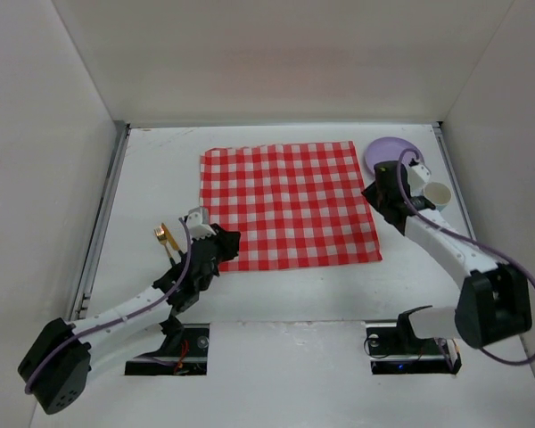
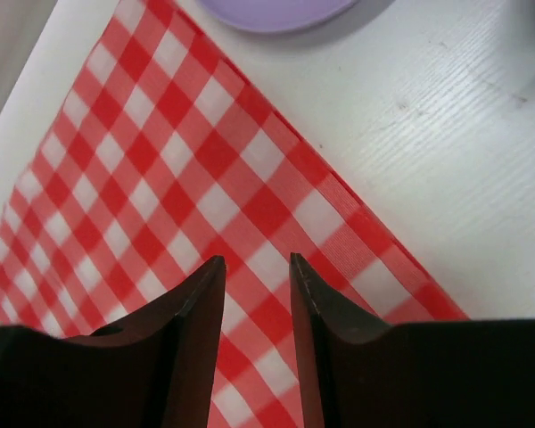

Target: Set the dinner table for one person

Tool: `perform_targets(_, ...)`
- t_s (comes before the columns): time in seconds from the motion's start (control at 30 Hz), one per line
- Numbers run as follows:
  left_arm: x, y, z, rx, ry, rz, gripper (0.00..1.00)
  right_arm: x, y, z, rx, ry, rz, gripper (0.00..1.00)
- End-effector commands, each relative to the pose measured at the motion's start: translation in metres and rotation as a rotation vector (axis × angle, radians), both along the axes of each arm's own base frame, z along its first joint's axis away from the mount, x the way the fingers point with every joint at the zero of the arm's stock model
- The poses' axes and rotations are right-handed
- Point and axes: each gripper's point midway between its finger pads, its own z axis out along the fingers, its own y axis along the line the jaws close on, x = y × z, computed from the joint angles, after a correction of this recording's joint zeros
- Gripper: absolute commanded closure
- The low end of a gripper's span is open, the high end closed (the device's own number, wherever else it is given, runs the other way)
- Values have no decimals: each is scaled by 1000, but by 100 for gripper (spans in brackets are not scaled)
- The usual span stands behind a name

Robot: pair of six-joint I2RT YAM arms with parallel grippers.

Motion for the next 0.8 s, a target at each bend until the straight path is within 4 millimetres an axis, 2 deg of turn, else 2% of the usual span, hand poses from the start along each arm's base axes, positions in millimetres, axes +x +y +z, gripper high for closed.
perform_targets(0.0,7,-3,17,-2,-98,24,89,53,-13,30,101,-154,-217,60)
perform_targets(0.17,3,-12,13,9,-101,5,78,82,-35,31,156,-180,-427,60)
perform_targets(0.27,1,-12,7,23,-94,7,70,94,-49,12,185,-113,-542,57)
perform_targets(0.4,2,-5,3,23,-87,28,66,106,-56,-15,198,-49,-616,57)
perform_targets(0.57,3,-2,0,21,-83,39,64,114,-64,-45,195,21,-672,54)
perform_targets(0.77,4,-6,-8,25,-64,32,64,121,-66,-66,235,65,-696,52)
